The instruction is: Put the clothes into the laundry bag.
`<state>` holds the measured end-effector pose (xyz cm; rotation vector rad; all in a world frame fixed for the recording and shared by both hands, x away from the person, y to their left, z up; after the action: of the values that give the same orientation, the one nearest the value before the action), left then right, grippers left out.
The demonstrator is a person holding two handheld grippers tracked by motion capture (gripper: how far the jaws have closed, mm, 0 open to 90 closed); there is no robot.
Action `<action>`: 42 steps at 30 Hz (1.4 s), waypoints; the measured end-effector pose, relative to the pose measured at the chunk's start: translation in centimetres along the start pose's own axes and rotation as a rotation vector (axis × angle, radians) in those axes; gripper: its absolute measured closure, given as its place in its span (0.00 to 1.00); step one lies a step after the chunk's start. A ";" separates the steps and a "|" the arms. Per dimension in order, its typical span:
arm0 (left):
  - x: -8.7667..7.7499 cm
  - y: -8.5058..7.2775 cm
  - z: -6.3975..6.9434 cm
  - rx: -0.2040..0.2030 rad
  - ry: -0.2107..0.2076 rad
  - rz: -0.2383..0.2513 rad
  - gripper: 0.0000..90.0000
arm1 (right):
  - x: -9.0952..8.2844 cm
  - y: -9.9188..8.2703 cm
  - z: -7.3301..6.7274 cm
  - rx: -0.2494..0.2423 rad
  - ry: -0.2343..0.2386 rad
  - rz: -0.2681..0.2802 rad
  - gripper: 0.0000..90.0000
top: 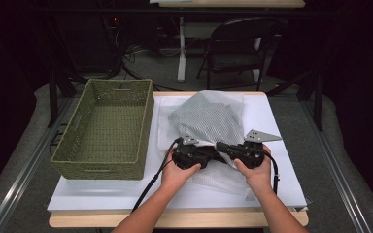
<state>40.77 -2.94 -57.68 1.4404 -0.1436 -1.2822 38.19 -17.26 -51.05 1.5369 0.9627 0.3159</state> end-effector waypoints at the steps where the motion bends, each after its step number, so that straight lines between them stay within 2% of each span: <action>1: 0.1 0.0 0.1 -0.001 -0.002 -0.002 0.46 | 0.0 0.0 0.0 0.000 0.001 0.001 1.00; 5: 0.8 -0.2 0.3 -0.006 -0.022 -0.017 0.42 | -0.2 0.1 0.2 -0.001 -0.004 0.008 1.00; 9: 0.6 -0.4 0.6 0.000 0.006 -0.030 0.44 | -0.3 0.0 0.4 0.004 -0.005 0.001 1.00; 12: -0.3 -0.4 0.9 -0.020 0.007 -0.028 0.45 | -0.3 0.1 0.4 0.004 -0.007 0.009 1.00; 15: -1.0 -0.5 1.0 -0.009 0.016 -0.024 0.45 | -0.4 0.2 0.4 0.005 -0.007 0.010 1.00; 17: -2.0 -0.6 1.2 0.013 0.034 -0.018 0.45 | -0.4 0.2 0.4 0.003 -0.007 0.008 1.00; 18: -2.4 -0.6 1.2 0.005 0.032 -0.013 0.45 | -0.4 0.2 0.3 0.005 -0.005 0.006 1.00; 22: -3.7 -0.4 1.5 0.023 0.026 0.009 0.45 | -0.4 0.2 0.3 0.004 -0.006 0.007 1.00; 25: -4.3 -0.2 1.8 0.036 0.042 0.031 0.45 | -0.4 0.2 0.3 0.005 -0.005 0.007 1.00; 26: -4.6 -0.2 2.0 0.042 0.017 0.031 0.46 | -0.4 0.2 0.3 0.006 -0.006 0.006 1.00; 30: -4.9 0.2 2.5 0.080 -0.004 0.061 0.45 | -0.4 0.2 0.3 0.005 -0.003 0.007 1.00; 31: -4.9 0.2 2.5 0.084 -0.008 0.062 0.45 | -0.3 0.2 0.2 0.004 -0.003 0.007 1.00; 32: -4.8 0.3 2.6 0.071 -0.013 0.062 0.44 | -0.3 0.2 0.2 0.000 -0.003 0.007 1.00; 35: -4.7 0.0 2.6 0.046 0.006 0.042 0.46 | -0.4 0.2 0.1 0.000 -0.002 0.007 1.00; 38: -5.0 -0.5 2.3 0.061 0.026 0.019 0.46 | -0.5 0.2 0.1 0.003 -0.001 0.010 1.00; 40: -5.4 -1.1 1.8 0.066 0.052 0.006 0.47 | -0.6 0.3 0.1 0.001 0.001 0.013 1.00; 42: -5.6 -1.7 1.0 0.050 0.074 -0.005 0.47 | -0.6 0.4 0.0 -0.001 0.002 0.015 1.00</action>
<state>36.88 0.95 -55.39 1.5298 -0.1239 -1.2352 37.93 -17.69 -50.49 1.5439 0.9531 0.3279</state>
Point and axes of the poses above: each handheld gripper's, and its own axes: x roughly forward along the jaws, y roughly out of its top, z roughly to its right, the point moved 6 cm from there along x, roughly forward along the jaws, and after that the axes turned 5 degrees about -y, right-handed, at the moved point
